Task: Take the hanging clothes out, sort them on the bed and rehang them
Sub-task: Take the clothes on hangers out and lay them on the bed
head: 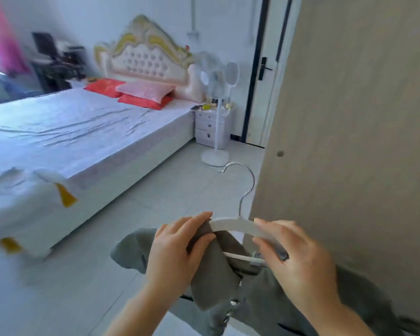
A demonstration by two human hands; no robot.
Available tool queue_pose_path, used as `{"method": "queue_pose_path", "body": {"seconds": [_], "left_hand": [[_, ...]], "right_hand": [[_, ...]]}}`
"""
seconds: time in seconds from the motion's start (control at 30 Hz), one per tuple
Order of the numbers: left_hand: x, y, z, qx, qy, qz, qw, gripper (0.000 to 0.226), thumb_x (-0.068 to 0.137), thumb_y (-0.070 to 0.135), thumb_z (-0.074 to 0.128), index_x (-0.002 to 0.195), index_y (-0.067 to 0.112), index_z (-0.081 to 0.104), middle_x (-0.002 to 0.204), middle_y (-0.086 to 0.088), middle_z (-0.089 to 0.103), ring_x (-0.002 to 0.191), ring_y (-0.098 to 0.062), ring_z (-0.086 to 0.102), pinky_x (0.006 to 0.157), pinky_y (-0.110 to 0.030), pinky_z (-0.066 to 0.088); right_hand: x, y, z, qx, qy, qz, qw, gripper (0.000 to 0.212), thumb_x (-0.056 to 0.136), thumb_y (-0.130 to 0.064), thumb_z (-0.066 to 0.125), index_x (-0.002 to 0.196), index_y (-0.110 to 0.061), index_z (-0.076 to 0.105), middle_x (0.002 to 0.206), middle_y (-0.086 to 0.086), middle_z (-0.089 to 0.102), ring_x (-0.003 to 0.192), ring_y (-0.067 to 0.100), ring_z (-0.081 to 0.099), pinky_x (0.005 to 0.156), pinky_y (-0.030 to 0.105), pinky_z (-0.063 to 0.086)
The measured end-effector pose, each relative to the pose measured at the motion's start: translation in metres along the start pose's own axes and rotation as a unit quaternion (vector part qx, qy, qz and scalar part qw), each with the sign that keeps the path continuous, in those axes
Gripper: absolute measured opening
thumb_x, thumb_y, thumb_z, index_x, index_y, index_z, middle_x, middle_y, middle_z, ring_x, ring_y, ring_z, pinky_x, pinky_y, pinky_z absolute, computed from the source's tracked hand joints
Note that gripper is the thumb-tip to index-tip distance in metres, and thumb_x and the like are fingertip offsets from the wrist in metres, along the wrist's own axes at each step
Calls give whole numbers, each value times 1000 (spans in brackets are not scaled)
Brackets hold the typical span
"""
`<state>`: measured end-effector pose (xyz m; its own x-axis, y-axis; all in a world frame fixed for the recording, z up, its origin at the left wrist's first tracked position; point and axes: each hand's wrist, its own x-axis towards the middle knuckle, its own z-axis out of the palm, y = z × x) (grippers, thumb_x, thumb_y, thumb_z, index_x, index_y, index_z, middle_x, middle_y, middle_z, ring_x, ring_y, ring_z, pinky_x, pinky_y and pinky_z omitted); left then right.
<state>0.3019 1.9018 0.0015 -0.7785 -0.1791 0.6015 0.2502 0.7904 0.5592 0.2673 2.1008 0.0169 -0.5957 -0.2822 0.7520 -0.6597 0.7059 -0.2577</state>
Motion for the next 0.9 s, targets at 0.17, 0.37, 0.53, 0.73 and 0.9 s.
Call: {"method": "queue_pose_path", "body": {"seconds": [0.17, 0.37, 0.53, 0.73, 0.9], "left_hand": [[5, -104, -68, 79, 59, -92, 991, 31, 75, 29, 65, 106, 25, 68, 88, 12, 66, 88, -7, 48, 81, -20, 39], [14, -211, -147, 127, 101, -167, 972, 32, 78, 32, 63, 110, 26, 66, 96, 11, 67, 88, 0, 51, 84, -26, 37], [24, -276, -191, 165, 133, -216, 953, 34, 78, 23, 73, 110, 26, 66, 96, 9, 69, 84, -3, 50, 85, -28, 38], [49, -351, -217, 190, 161, -279, 927, 34, 77, 19, 73, 110, 24, 67, 98, 7, 69, 86, -6, 53, 85, -28, 37], [82, -427, -230, 200, 185, -339, 901, 34, 78, 23, 72, 111, 26, 66, 102, 8, 68, 91, -12, 58, 86, -23, 35]], "right_hand": [[48, -66, 120, 93, -68, -56, 992, 37, 73, -33, 68, 107, -33, 54, 80, -10, 62, 75, 9, 49, 63, 13, 38], [101, -154, 238, 187, -136, -93, 968, 37, 67, -24, 76, 102, -22, 66, 77, -10, 63, 59, 0, 47, 52, 7, 40], [134, -208, 315, 243, -158, -128, 949, 34, 66, -23, 73, 98, -14, 69, 76, -4, 66, 59, -1, 50, 54, 6, 43], [177, -250, 407, 283, -193, -152, 927, 35, 65, -17, 81, 99, -18, 71, 82, -3, 69, 59, 5, 57, 53, 12, 47], [219, -281, 500, 337, -214, -177, 900, 35, 67, -16, 81, 100, -21, 71, 85, -6, 67, 54, 7, 59, 49, 21, 52]]}}
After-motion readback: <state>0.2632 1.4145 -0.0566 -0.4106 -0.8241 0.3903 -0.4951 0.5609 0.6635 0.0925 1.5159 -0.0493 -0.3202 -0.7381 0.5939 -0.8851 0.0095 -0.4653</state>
